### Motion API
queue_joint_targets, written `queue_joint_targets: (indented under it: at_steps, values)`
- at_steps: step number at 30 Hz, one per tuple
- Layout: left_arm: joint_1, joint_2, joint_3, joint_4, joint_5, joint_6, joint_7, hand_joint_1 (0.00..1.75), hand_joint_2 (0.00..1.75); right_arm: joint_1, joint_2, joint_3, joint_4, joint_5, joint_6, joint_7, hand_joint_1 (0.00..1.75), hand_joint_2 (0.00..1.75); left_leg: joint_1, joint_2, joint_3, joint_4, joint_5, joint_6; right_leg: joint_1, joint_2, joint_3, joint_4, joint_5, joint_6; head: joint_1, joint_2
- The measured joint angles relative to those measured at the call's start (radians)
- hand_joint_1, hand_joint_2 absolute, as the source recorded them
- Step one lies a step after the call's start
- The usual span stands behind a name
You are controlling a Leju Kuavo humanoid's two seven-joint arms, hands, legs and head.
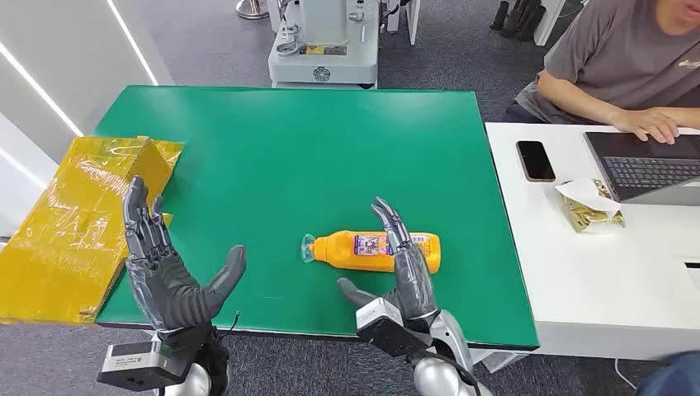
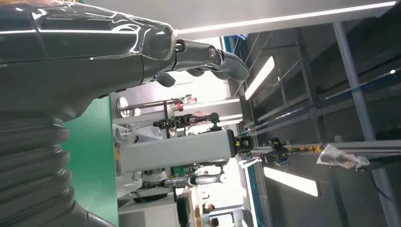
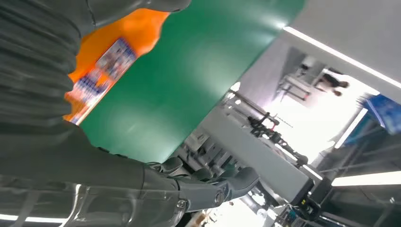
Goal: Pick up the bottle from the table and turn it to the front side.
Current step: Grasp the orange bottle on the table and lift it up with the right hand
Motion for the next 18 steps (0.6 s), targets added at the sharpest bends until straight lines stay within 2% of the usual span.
queue_joint_targets:
  at_steps: [2, 5, 11, 14, 18]
  values:
    - [0.000, 0.001, 0.000, 0.000, 0.005, 0.001, 0.000, 0.00, 1.75, -0.032, -0.025, -0.003, 0.018, 0.027, 0.038, 0.015, 0.00, 1.75, 0.000, 0.000, 0.000, 0.000, 0.000, 0.000, 0.000, 0.000, 0.000, 0.000, 0.000, 0.000, 0.000, 0.000]
    - [0.001, 0.003, 0.000, 0.000, 0.015, 0.004, 0.000, 0.00, 1.75, -0.119, -0.099, -0.013, 0.063, 0.056, 0.127, 0.037, 0.00, 1.75, -0.001, 0.000, 0.000, 0.001, 0.001, 0.002, -0.001, 0.000, 0.000, 0.000, 0.001, 0.001, 0.000, 0.000]
    - [0.002, 0.008, 0.000, 0.000, 0.024, -0.001, 0.000, 0.00, 1.75, -0.222, -0.200, -0.024, 0.121, 0.038, 0.210, 0.048, 0.00, 1.75, -0.001, 0.000, 0.000, 0.002, 0.002, 0.003, -0.002, 0.000, 0.000, 0.000, 0.001, 0.001, 0.000, 0.000]
    - [0.003, 0.011, 0.000, -0.001, 0.037, -0.004, 0.000, 0.00, 1.75, -0.285, -0.251, -0.017, 0.155, 0.022, 0.317, 0.052, 0.00, 1.75, -0.002, 0.000, -0.001, 0.002, 0.002, 0.003, -0.002, 0.000, 0.000, 0.000, 0.002, 0.001, 0.000, 0.000]
    - [0.003, 0.017, -0.001, -0.007, 0.052, -0.005, 0.000, 0.00, 1.75, -0.408, -0.305, 0.004, 0.224, -0.011, 0.506, 0.029, 0.00, 1.75, -0.002, 0.000, -0.001, 0.002, 0.002, 0.003, -0.002, 0.000, 0.000, 0.001, 0.002, 0.001, 0.000, 0.000]
